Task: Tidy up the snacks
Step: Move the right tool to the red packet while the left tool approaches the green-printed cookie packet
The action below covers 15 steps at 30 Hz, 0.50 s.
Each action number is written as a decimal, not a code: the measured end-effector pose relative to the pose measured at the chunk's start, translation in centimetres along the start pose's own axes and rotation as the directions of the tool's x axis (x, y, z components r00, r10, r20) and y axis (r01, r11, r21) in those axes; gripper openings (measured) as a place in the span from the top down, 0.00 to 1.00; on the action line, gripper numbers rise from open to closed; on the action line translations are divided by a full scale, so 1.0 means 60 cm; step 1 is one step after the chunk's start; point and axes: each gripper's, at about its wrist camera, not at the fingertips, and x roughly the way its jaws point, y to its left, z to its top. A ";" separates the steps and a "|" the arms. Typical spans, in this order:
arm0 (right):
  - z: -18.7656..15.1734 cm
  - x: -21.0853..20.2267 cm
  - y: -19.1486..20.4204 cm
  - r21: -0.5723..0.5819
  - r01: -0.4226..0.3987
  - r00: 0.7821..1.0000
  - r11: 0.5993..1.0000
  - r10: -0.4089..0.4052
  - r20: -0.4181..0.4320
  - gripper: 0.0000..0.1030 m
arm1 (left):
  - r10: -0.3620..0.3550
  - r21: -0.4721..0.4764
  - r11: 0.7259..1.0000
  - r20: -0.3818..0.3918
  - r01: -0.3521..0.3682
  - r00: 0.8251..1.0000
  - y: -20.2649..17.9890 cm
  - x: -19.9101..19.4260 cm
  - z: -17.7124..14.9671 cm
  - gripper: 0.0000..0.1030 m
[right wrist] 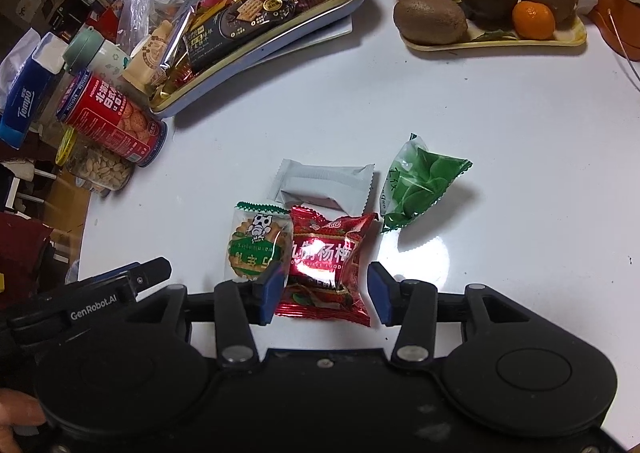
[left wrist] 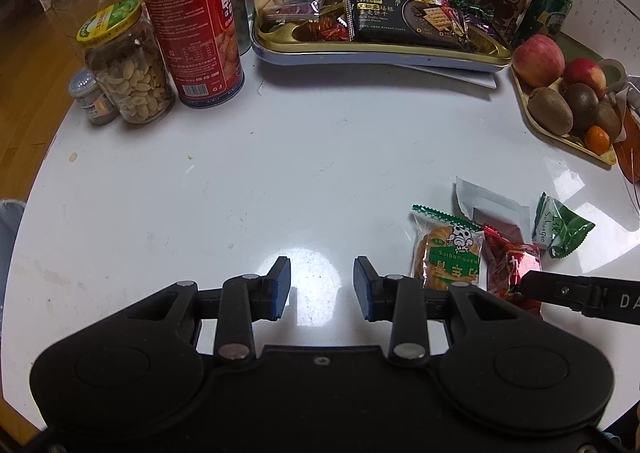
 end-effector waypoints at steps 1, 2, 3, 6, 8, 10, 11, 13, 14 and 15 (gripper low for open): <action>0.002 0.003 -0.001 0.011 -0.002 1.000 1.000 0.002 0.003 0.52 | -0.006 -0.012 1.000 -0.008 0.006 1.000 0.003 0.001 0.000 0.57; 0.005 0.007 -0.001 0.018 -0.004 1.000 1.000 0.004 0.000 0.52 | -0.009 -0.024 1.000 -0.013 0.009 1.000 0.005 0.002 0.000 0.57; 0.008 0.011 0.000 0.022 -0.003 1.000 1.000 0.003 -0.003 0.52 | -0.009 -0.030 1.000 -0.014 0.008 1.000 0.007 0.003 0.000 0.57; 0.010 0.021 0.001 0.024 0.013 1.000 1.000 -0.013 -0.009 0.52 | -0.002 -0.038 0.999 -0.007 0.001 1.000 0.011 0.001 0.001 0.57; 0.011 0.024 0.000 0.029 0.020 1.000 0.999 -0.019 -0.012 0.52 | -0.001 -0.041 0.999 -0.009 0.000 1.000 0.013 0.001 0.001 0.57; 0.012 0.028 0.001 0.026 0.022 1.000 0.999 -0.022 -0.016 0.52 | -0.004 -0.047 0.999 -0.015 0.003 1.000 0.013 0.003 0.002 0.57; 0.014 0.030 0.002 0.023 0.026 1.000 0.999 -0.026 -0.017 0.52 | -0.009 -0.050 0.999 -0.019 0.008 1.000 0.012 0.004 0.001 0.57; 0.014 0.033 0.005 0.018 0.040 0.999 0.999 -0.039 -0.017 0.52 | -0.018 -0.048 0.999 -0.022 0.017 1.000 0.010 0.003 0.001 0.57; 0.015 0.036 0.007 0.016 0.045 0.999 0.999 -0.045 -0.015 0.52 | -0.018 -0.043 0.999 -0.020 0.017 1.000 0.007 0.002 0.000 0.57; 0.015 0.038 0.009 0.013 0.048 0.999 0.999 -0.047 -0.016 0.52 | -0.016 -0.038 0.999 -0.018 0.016 1.000 0.005 0.001 0.000 0.57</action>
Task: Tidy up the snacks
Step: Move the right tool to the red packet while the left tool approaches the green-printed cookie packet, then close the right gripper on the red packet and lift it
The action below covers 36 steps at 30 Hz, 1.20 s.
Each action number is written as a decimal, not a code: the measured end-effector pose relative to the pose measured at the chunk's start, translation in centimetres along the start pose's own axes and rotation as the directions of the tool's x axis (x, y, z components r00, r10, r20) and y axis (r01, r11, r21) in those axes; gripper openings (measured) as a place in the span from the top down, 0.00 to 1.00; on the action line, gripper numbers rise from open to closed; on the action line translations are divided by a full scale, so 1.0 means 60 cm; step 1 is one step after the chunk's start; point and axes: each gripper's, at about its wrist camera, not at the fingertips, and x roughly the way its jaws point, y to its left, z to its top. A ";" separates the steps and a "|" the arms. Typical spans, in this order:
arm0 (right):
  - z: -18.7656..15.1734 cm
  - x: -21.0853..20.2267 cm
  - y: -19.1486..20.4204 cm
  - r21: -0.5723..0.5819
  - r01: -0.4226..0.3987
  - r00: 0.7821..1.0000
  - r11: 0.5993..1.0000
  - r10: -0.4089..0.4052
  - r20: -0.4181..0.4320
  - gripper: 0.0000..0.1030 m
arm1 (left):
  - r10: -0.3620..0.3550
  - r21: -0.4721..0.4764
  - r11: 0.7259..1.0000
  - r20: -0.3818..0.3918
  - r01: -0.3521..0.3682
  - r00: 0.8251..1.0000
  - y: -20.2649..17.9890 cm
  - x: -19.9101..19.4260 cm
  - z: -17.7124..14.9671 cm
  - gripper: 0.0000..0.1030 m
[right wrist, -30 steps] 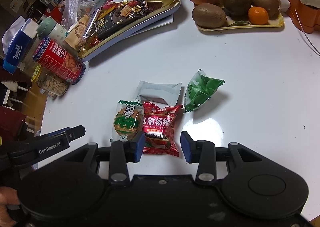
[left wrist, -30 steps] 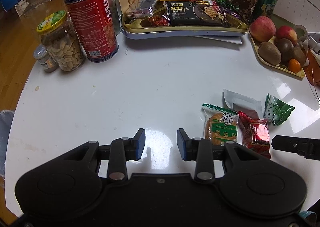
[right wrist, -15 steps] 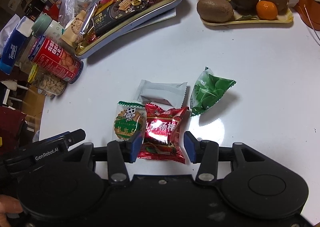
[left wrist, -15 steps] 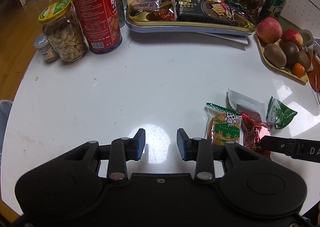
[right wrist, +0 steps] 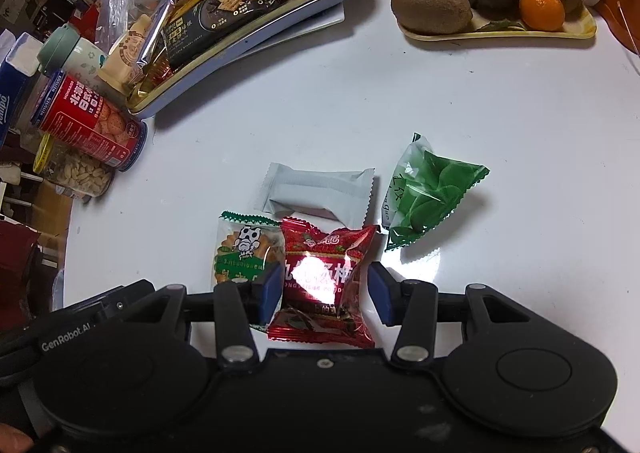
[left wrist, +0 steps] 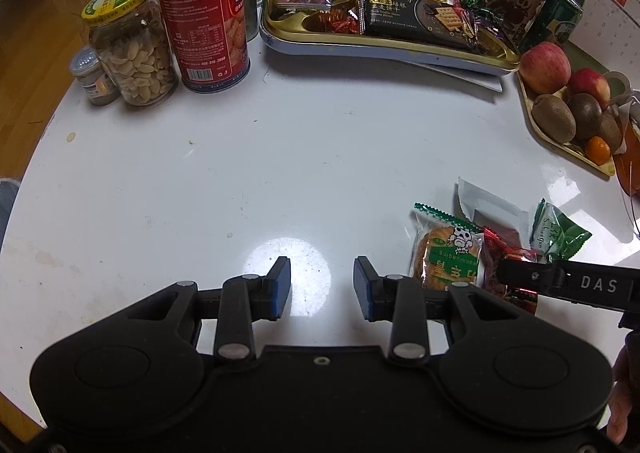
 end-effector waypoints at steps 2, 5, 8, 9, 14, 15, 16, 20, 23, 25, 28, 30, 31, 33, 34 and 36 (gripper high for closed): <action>0.001 0.005 0.004 -0.002 0.011 1.000 1.000 -0.011 -0.003 0.52 | 0.002 0.010 1.000 0.001 -0.002 1.000 -0.002 -0.001 -0.001 0.57; 0.001 0.013 0.010 -0.020 0.037 0.999 0.999 -0.036 0.006 0.51 | -0.003 0.006 1.000 0.000 0.003 1.000 0.000 -0.002 -0.001 0.57; 0.000 0.015 0.011 -0.024 0.046 0.999 0.999 -0.046 0.015 0.51 | -0.001 -0.006 1.000 0.000 0.001 1.000 0.005 -0.001 0.000 0.57; 0.001 0.015 0.011 -0.026 0.047 0.999 0.999 -0.047 0.015 0.51 | -0.004 -0.010 1.000 -0.002 0.004 1.000 0.006 -0.001 0.001 0.57; 0.000 0.013 0.009 -0.037 0.053 0.998 0.998 -0.052 0.026 0.51 | -0.007 -0.001 1.000 -0.003 0.007 1.000 0.001 -0.001 -0.001 0.57; -0.001 0.013 0.009 -0.037 0.054 0.998 0.998 -0.053 0.027 0.52 | -0.009 0.003 1.000 -0.003 0.009 1.000 0.000 -0.002 -0.002 0.57; -0.001 0.013 0.009 -0.039 0.053 0.998 0.998 -0.052 0.027 0.52 | -0.010 0.006 1.000 -0.002 0.010 1.000 -0.001 -0.002 -0.002 0.57; -0.004 0.011 0.010 -0.067 0.047 0.998 0.997 -0.044 0.036 0.59 | -0.007 0.008 1.000 -0.002 0.007 1.000 -0.001 -0.001 -0.002 0.57; -0.007 0.007 0.006 -0.062 0.033 0.999 0.997 -0.031 0.032 0.62 | -0.007 0.001 1.000 -0.007 0.007 1.000 0.002 0.000 -0.001 0.57; -0.008 0.001 0.000 -0.051 0.018 1.000 0.999 -0.016 0.023 0.65 | -0.017 -0.003 1.000 -0.007 0.017 1.000 0.003 0.000 0.000 0.57; -0.013 -0.018 -0.011 -0.022 -0.012 1.000 1.000 0.012 0.015 0.66 | -0.062 -0.012 0.998 -0.009 0.062 0.998 0.005 -0.002 0.004 0.51; -0.017 -0.040 -0.019 -0.008 -0.034 0.999 0.999 0.034 0.021 0.66 | -0.098 -0.034 0.995 -0.022 0.097 0.995 0.005 0.000 0.007 0.41; -0.018 -0.051 -0.022 -0.002 -0.041 0.999 0.999 0.041 0.026 0.66 | -0.115 -0.050 0.992 -0.030 0.113 0.993 0.005 0.000 0.008 0.41; -0.022 -0.075 -0.028 0.004 -0.055 0.998 0.998 0.055 0.043 0.66 | -0.141 -0.055 0.989 -0.039 0.139 0.989 -0.002 0.001 0.009 0.41; -0.023 -0.086 -0.031 0.004 -0.056 0.997 0.998 0.056 0.050 0.66 | -0.143 -0.049 0.989 -0.045 0.141 0.989 -0.007 0.003 0.010 0.41; -0.027 -0.110 -0.041 0.028 -0.068 0.996 0.997 0.066 0.064 0.66 | -0.161 -0.040 0.987 -0.064 0.159 0.985 -0.016 0.008 0.012 0.41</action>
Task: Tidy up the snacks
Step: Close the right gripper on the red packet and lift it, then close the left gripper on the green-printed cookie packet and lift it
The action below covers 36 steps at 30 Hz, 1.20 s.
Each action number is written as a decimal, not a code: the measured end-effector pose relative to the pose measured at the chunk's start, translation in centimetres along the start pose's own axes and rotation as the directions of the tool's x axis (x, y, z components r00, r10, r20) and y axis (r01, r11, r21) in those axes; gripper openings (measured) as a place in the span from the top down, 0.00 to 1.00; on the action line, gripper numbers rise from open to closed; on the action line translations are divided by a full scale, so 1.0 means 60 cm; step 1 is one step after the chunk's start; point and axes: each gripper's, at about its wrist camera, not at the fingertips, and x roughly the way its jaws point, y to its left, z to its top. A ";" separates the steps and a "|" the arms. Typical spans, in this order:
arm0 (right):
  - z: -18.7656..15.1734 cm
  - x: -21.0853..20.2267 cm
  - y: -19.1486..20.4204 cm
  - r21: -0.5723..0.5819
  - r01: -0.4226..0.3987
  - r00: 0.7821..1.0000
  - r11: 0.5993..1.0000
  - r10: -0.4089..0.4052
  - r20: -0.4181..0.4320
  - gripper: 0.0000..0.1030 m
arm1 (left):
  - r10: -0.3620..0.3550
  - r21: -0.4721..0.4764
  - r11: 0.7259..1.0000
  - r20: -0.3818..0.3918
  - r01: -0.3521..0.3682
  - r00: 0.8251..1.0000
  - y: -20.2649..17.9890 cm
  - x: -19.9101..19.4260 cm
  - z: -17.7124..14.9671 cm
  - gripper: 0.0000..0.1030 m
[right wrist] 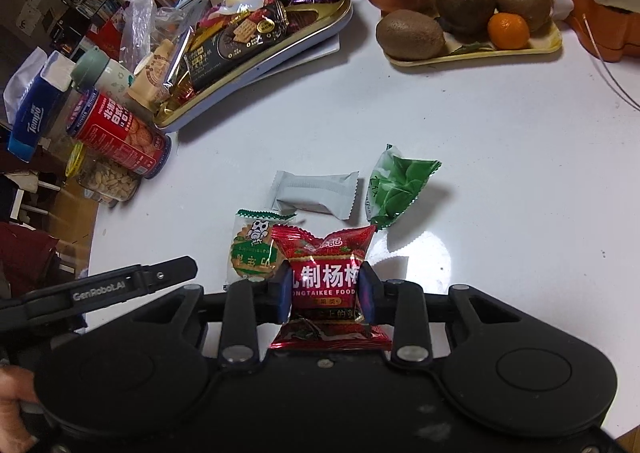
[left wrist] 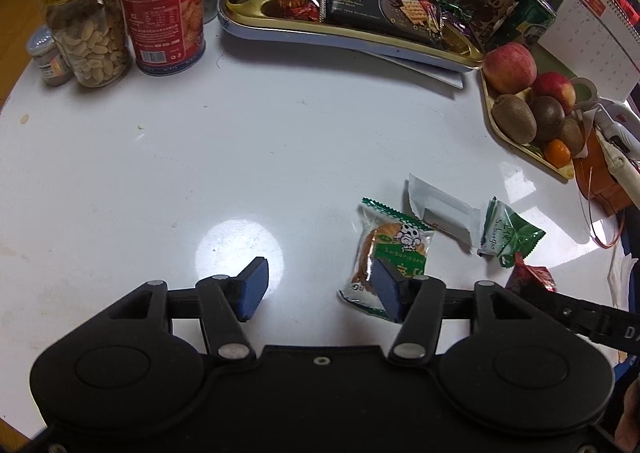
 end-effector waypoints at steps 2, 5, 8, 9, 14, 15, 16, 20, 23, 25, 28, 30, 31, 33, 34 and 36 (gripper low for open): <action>-0.005 -0.023 -0.013 0.034 -0.017 1.000 0.999 0.016 0.005 0.66 | -0.029 0.018 0.999 -0.028 0.030 0.999 -0.011 0.009 0.005 0.41; -0.019 -0.057 -0.036 0.066 -0.015 1.000 0.998 0.014 0.023 0.66 | -0.044 0.058 0.997 -0.040 0.046 0.998 -0.028 0.023 0.014 0.41; -0.032 -0.073 -0.055 0.101 -0.011 0.999 0.995 0.006 0.051 0.66 | -0.037 0.101 0.994 -0.052 0.042 0.998 -0.045 0.038 0.021 0.41; -0.034 -0.072 -0.060 0.106 -0.008 0.998 0.994 0.002 0.056 0.66 | -0.038 0.110 0.993 -0.055 0.044 0.998 -0.049 0.041 0.022 0.41; -0.038 -0.062 -0.083 0.133 -0.010 0.999 0.991 0.005 0.038 0.66 | -0.012 0.186 0.982 -0.058 0.022 0.998 -0.079 0.051 0.019 0.41; -0.038 -0.062 -0.085 0.136 -0.011 0.999 0.991 0.007 0.036 0.66 | -0.002 0.205 0.979 -0.056 0.013 0.998 -0.086 0.052 0.018 0.41; -0.037 -0.062 -0.086 0.135 -0.015 0.999 0.991 0.011 0.033 0.66 | 0.000 0.218 0.976 -0.051 0.011 0.999 -0.092 0.052 0.017 0.41; -0.036 -0.060 -0.084 0.129 -0.025 0.999 0.991 0.020 0.037 0.66 | 0.014 0.251 0.968 -0.049 -0.001 0.999 -0.110 0.060 0.018 0.41; -0.035 -0.060 -0.083 0.126 -0.030 0.999 0.992 0.025 0.043 0.66 | 0.046 0.259 0.965 -0.046 -0.032 0.998 -0.116 0.071 0.021 0.41; -0.034 -0.058 -0.083 0.122 -0.027 0.999 0.992 0.022 0.042 0.66 | 0.056 0.260 0.965 -0.053 -0.041 0.997 -0.116 0.075 0.022 0.41; -0.032 -0.056 -0.086 0.125 -0.026 0.999 0.992 0.021 0.038 0.66 | 0.070 0.262 0.963 -0.049 -0.055 0.996 -0.118 0.077 0.023 0.41; -0.032 -0.056 -0.089 0.131 -0.020 0.999 0.991 0.015 0.041 0.66 | 0.069 0.260 0.964 -0.049 -0.054 0.996 -0.119 0.077 0.024 0.41; -0.032 -0.055 -0.089 0.131 -0.021 0.999 0.991 0.016 0.039 0.66 | 0.065 0.259 0.965 -0.051 -0.049 0.997 -0.118 0.077 0.025 0.41; -0.031 -0.055 -0.087 0.129 -0.024 0.999 0.991 0.019 0.040 0.66 | 0.062 0.254 0.966 -0.054 -0.046 0.997 -0.118 0.079 0.025 0.41; -0.032 -0.056 -0.086 0.128 -0.024 0.999 0.992 0.018 0.043 0.66 | 0.060 0.254 0.966 -0.056 -0.044 0.997 -0.119 0.080 0.025 0.41; -0.031 -0.056 -0.083 0.117 -0.027 0.999 0.993 0.023 0.039 0.66 | 0.062 0.261 0.964 -0.061 -0.044 0.996 -0.121 0.082 0.024 0.41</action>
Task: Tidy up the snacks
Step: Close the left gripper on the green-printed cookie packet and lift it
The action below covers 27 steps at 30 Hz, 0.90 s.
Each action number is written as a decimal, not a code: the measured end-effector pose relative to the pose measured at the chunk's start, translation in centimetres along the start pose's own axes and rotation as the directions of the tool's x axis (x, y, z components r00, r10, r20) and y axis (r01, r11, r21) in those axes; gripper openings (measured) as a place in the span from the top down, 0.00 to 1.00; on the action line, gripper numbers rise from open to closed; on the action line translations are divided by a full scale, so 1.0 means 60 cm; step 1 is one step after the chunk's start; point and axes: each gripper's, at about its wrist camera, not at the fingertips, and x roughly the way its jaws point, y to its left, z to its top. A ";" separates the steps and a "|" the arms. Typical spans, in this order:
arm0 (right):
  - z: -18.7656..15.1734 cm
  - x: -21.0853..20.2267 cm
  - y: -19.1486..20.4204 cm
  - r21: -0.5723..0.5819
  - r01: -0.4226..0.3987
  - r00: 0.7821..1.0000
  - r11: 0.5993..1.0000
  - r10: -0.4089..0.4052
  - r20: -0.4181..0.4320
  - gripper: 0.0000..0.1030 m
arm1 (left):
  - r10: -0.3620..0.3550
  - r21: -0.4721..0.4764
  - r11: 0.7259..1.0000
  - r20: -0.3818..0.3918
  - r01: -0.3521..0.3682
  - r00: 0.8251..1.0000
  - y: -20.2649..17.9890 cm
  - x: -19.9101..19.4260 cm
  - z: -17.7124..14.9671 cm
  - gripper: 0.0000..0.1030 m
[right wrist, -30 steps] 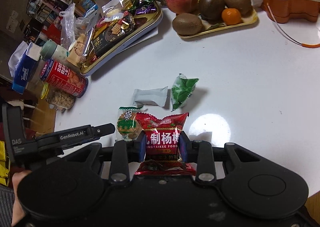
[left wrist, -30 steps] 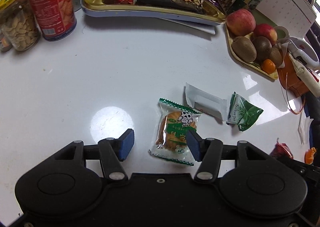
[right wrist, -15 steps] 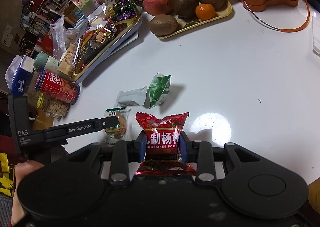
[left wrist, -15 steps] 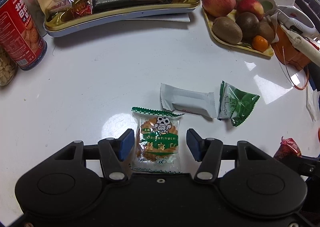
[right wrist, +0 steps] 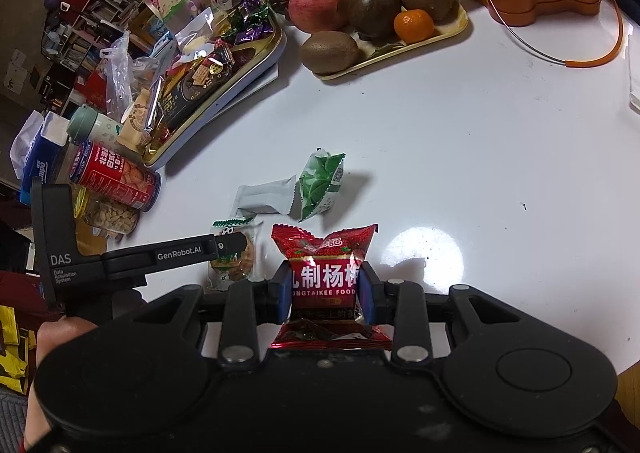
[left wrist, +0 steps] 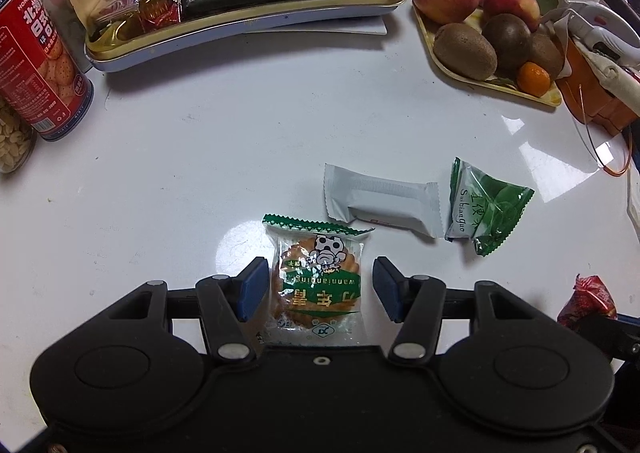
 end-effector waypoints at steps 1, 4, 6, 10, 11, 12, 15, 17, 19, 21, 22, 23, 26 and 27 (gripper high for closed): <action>0.000 0.000 0.001 0.000 -0.001 1.000 1.000 0.001 0.001 0.66 | 0.005 0.005 1.000 -0.001 -0.005 1.000 -0.002 0.001 0.000 0.41; 0.000 0.000 0.001 -0.008 0.001 1.000 1.000 -0.001 0.002 0.66 | 0.015 0.028 0.999 -0.010 -0.015 1.000 -0.008 0.006 -0.002 0.41; 0.002 -0.001 -0.001 -0.003 0.003 1.000 1.000 -0.003 0.003 0.66 | 0.022 0.032 0.999 -0.013 -0.021 1.000 -0.010 0.009 -0.001 0.41; 0.003 -0.001 -0.003 0.000 0.004 1.000 1.000 -0.004 0.005 0.66 | 0.028 0.025 0.999 -0.023 -0.028 0.999 -0.010 0.015 0.000 0.41; 0.003 -0.002 -0.003 -0.002 0.003 1.000 1.000 -0.003 0.005 0.66 | 0.026 0.024 0.999 -0.026 -0.026 0.999 -0.009 0.017 0.000 0.41; 0.003 -0.002 -0.003 0.000 0.003 1.000 1.000 -0.003 0.007 0.66 | 0.027 0.022 0.999 -0.027 -0.026 0.999 -0.010 0.018 0.000 0.41; 0.003 -0.002 -0.001 -0.004 0.002 1.000 1.000 -0.002 0.007 0.66 | 0.033 0.027 0.999 -0.031 -0.033 0.999 -0.012 0.022 0.001 0.41; 0.003 -0.002 -0.001 -0.004 0.002 1.000 1.000 -0.002 0.008 0.66 | 0.033 0.027 0.999 -0.035 -0.032 0.999 -0.012 0.025 0.001 0.41; 0.003 -0.002 0.000 -0.008 0.003 1.000 1.000 -0.003 0.008 0.66 | 0.035 0.023 0.999 -0.035 -0.034 0.999 -0.012 0.026 0.002 0.41; 0.003 -0.002 0.000 -0.009 0.003 1.000 1.000 -0.003 0.007 0.66 | 0.032 0.020 0.999 -0.035 -0.031 0.999 -0.010 0.027 0.003 0.41; 0.003 -0.001 0.001 -0.011 0.003 1.000 1.000 -0.003 0.006 0.66 | 0.034 0.017 0.999 -0.036 -0.034 0.999 -0.009 0.028 0.003 0.41; 0.003 -0.001 0.001 -0.013 0.003 1.000 1.000 -0.003 0.006 0.66 | 0.038 0.014 0.999 -0.036 -0.037 0.999 -0.007 0.029 0.003 0.41; 0.002 0.000 0.002 -0.014 0.005 1.000 1.000 -0.005 0.004 0.66 | 0.040 0.023 0.999 -0.030 -0.040 0.999 -0.008 0.028 0.002 0.43; 0.002 0.000 0.002 -0.015 0.005 1.000 1.000 -0.005 0.004 0.66 | 0.043 0.028 0.999 -0.025 -0.042 0.999 -0.009 0.028 0.001 0.46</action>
